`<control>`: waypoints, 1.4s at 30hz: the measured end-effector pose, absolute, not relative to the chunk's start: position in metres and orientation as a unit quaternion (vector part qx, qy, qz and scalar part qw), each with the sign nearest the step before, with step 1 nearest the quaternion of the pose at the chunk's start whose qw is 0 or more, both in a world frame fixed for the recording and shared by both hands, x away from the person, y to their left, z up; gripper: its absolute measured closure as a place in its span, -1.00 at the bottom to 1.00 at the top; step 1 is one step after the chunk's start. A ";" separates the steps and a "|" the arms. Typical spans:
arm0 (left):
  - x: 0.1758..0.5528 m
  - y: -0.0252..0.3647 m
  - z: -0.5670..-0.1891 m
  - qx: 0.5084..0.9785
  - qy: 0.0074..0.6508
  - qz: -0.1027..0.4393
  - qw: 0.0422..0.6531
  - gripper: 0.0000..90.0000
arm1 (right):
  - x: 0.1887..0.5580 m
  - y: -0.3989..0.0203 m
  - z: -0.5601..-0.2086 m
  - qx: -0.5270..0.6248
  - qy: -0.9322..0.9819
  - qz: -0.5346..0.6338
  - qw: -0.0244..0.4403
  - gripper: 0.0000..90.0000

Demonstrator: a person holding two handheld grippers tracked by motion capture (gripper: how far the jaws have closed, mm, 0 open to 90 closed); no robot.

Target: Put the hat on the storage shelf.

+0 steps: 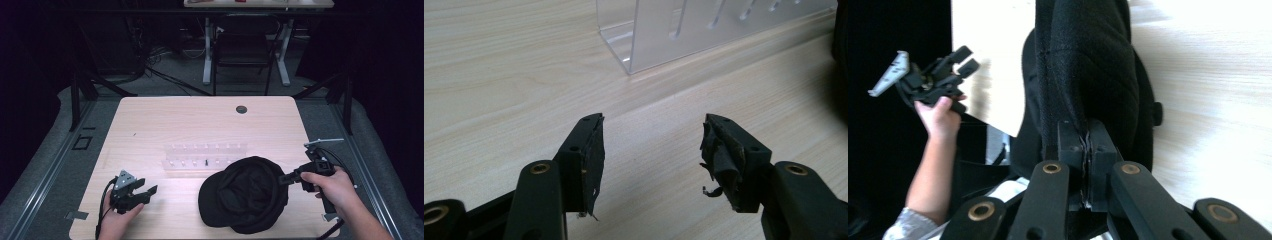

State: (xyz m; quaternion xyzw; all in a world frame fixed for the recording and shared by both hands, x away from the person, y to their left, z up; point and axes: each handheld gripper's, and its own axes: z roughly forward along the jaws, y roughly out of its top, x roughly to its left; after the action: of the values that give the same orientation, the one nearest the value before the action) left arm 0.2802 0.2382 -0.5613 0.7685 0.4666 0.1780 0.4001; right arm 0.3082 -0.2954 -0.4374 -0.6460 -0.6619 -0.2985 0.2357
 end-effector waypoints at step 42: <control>0.280 0.237 -0.561 0.771 0.467 0.178 0.396 -0.05 | 0.299 -0.311 -0.349 -0.596 -0.619 -0.448 0.249 0.97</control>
State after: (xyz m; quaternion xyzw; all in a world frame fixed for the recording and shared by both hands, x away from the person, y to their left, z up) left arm 0.2800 0.2370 -0.5615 0.7706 0.4669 0.1783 0.3955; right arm 0.2991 -0.3114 -0.3488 -0.5959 -0.6186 -0.4477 0.2486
